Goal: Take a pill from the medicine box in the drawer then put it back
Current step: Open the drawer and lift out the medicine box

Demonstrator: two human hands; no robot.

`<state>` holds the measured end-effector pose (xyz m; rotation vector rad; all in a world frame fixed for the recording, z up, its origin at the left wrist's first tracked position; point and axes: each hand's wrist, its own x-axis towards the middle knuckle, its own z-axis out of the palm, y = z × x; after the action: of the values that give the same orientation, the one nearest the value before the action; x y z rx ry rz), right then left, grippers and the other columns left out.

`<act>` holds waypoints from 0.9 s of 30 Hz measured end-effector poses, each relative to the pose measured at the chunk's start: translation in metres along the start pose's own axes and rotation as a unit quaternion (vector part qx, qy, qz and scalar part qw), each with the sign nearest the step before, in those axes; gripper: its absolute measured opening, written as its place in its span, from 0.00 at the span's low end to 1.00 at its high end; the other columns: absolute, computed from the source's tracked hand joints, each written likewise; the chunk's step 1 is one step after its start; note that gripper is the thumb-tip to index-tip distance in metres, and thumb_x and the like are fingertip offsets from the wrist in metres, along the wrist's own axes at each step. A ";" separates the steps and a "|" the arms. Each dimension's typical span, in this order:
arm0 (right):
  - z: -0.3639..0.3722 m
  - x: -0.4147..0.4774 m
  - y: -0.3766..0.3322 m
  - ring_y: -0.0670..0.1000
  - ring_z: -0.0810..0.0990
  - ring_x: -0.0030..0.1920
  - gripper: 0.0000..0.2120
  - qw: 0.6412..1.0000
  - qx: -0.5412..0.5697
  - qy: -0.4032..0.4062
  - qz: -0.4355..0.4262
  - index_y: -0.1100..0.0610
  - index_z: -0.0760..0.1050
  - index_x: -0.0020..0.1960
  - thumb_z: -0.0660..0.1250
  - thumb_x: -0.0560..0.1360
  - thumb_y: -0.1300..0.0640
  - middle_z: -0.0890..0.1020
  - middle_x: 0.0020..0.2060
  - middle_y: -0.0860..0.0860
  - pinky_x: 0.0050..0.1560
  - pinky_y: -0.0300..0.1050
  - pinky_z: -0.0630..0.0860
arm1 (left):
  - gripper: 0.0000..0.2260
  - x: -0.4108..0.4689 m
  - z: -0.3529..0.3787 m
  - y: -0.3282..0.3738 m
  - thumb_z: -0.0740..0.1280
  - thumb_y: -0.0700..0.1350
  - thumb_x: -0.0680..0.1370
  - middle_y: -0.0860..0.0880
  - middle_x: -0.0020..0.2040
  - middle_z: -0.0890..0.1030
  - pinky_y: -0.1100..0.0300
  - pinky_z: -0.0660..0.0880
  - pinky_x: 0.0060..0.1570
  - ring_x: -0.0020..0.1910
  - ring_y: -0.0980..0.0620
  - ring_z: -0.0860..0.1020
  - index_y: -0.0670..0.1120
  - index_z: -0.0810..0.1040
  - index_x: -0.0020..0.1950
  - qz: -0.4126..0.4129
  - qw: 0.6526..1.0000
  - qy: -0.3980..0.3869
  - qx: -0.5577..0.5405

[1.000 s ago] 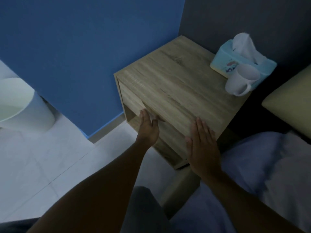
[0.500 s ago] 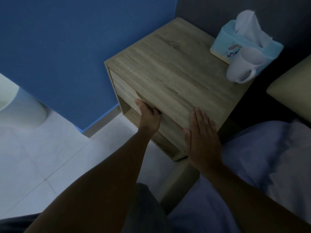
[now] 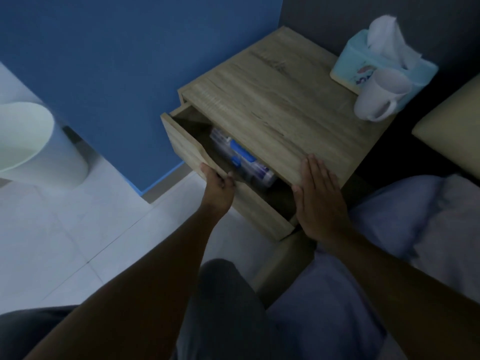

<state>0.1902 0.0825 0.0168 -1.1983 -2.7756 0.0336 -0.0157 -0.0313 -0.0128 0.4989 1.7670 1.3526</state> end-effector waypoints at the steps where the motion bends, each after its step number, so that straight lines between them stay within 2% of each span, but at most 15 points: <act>1: 0.000 0.000 0.000 0.58 0.56 0.78 0.29 1.000 -0.002 0.001 -0.002 0.62 0.55 0.79 0.47 0.82 0.48 0.58 0.78 0.60 0.77 0.57 0.56 | 0.37 -0.005 -0.005 -0.003 0.60 0.50 0.82 0.47 0.79 0.57 0.52 0.66 0.67 0.75 0.46 0.62 0.52 0.34 0.78 -0.006 1.000 -0.001 -0.005; 4: -0.002 0.000 -0.001 0.59 0.58 0.78 0.29 1.000 -0.008 0.001 -0.005 0.63 0.56 0.78 0.48 0.82 0.48 0.60 0.78 0.61 0.76 0.58 0.57 | 0.37 -0.018 -0.020 -0.012 0.60 0.51 0.82 0.48 0.78 0.59 0.56 0.67 0.60 0.74 0.47 0.64 0.52 0.34 0.79 -0.027 0.999 -0.004 -0.019; 6: -0.003 -0.001 -0.002 0.60 0.59 0.77 0.30 1.000 -0.009 -0.001 -0.006 0.64 0.56 0.78 0.49 0.81 0.49 0.61 0.77 0.62 0.76 0.58 0.58 | 0.38 -0.026 -0.029 -0.015 0.60 0.52 0.81 0.48 0.79 0.58 0.57 0.66 0.59 0.74 0.47 0.64 0.52 0.34 0.78 -0.036 0.999 -0.006 -0.017; 11: -0.006 0.000 -0.004 0.61 0.58 0.77 0.30 1.000 0.004 -0.012 -0.006 0.65 0.55 0.78 0.50 0.81 0.49 0.60 0.77 0.63 0.76 0.59 0.57 | 0.38 -0.040 -0.045 -0.021 0.60 0.55 0.81 0.48 0.79 0.57 0.52 0.66 0.65 0.75 0.45 0.62 0.52 0.35 0.79 -0.043 0.999 -0.005 -0.003; 16: -0.005 0.000 -0.003 0.61 0.58 0.78 0.29 1.000 -0.002 -0.015 -0.013 0.65 0.55 0.78 0.54 0.83 0.51 0.59 0.77 0.63 0.76 0.59 0.56 | 0.37 -0.050 -0.055 -0.027 0.59 0.54 0.81 0.48 0.79 0.58 0.56 0.66 0.62 0.75 0.46 0.63 0.52 0.35 0.79 -0.046 0.999 0.002 0.008; 19: -0.004 0.001 -0.002 0.60 0.56 0.78 0.29 1.000 0.000 -0.023 -0.012 0.64 0.53 0.78 0.52 0.83 0.50 0.58 0.78 0.62 0.77 0.59 0.54 | 0.37 -0.056 -0.060 -0.030 0.59 0.55 0.81 0.49 0.80 0.56 0.52 0.64 0.67 0.76 0.45 0.61 0.53 0.34 0.78 -0.048 0.999 0.004 0.016; 27: -0.005 0.000 -0.002 0.60 0.57 0.78 0.31 1.000 0.013 -0.023 -0.007 0.64 0.54 0.78 0.47 0.81 0.47 0.59 0.77 0.63 0.77 0.58 0.53 | 0.37 -0.066 -0.069 -0.031 0.59 0.56 0.80 0.49 0.80 0.55 0.47 0.63 0.70 0.77 0.44 0.60 0.54 0.36 0.79 -0.064 0.998 0.007 0.022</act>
<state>0.1889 0.0811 0.0220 -1.1870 -2.8137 0.0964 -0.0282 -0.1306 -0.0123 0.3938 1.8119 1.2328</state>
